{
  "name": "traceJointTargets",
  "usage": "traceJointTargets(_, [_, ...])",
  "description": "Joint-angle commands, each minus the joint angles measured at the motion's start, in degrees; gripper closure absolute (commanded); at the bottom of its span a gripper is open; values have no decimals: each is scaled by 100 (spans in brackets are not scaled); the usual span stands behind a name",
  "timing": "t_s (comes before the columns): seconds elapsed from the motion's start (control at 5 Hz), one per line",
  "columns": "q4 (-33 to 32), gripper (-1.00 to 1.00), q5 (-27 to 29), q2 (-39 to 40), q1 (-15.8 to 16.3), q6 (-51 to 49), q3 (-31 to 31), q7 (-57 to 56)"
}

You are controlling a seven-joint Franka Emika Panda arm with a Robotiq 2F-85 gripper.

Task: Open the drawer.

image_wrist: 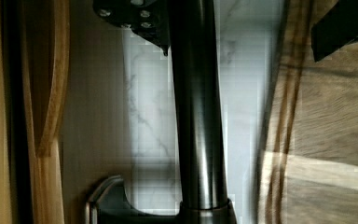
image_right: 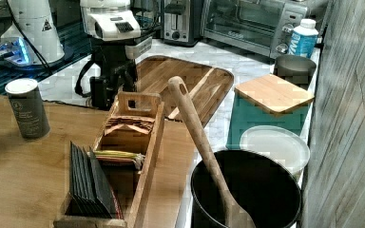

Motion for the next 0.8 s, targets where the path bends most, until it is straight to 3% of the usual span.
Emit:
traceJointTargets(0.2, [68, -100, -167, -810, 160, -814, 133, -211])
traceJointTargets(0.8, [-669, -100, 140, -1224, 551, -767, 706, -299])
